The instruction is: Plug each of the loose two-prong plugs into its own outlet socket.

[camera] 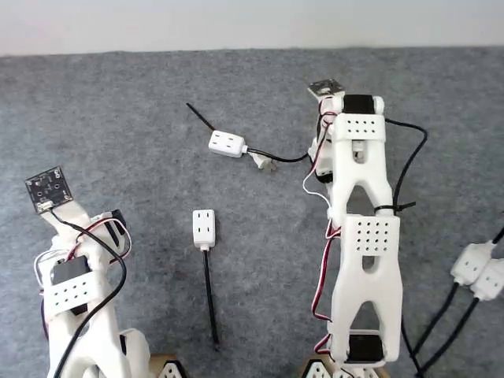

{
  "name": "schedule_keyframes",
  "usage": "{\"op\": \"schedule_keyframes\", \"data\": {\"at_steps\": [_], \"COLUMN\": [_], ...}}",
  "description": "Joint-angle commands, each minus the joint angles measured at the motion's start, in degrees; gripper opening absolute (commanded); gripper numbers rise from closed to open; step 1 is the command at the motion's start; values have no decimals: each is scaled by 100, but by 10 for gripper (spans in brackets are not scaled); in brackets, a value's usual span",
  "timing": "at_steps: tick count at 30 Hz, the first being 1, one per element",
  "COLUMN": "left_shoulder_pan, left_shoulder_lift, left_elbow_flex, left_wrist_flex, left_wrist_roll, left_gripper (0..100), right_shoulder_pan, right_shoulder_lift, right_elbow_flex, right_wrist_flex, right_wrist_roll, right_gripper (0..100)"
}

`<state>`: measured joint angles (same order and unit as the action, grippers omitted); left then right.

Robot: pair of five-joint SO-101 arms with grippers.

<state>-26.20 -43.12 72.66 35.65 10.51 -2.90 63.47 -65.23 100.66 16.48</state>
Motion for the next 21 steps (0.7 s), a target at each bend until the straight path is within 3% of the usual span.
{"op": "schedule_keyframes", "data": {"at_steps": [1, 21], "left_shoulder_pan": [-9, -9], "left_shoulder_lift": [-79, -79], "left_elbow_flex": [-57, -57], "left_wrist_flex": [-141, -141], "left_wrist_roll": [-53, -53], "left_gripper": [211, 211], "right_shoulder_pan": [-31, 840], "right_shoulder_lift": [40, -57], "right_elbow_flex": [-62, -440], "right_wrist_flex": [75, -92], "right_wrist_roll": [-26, 176], "right_gripper": [9, 9]}}
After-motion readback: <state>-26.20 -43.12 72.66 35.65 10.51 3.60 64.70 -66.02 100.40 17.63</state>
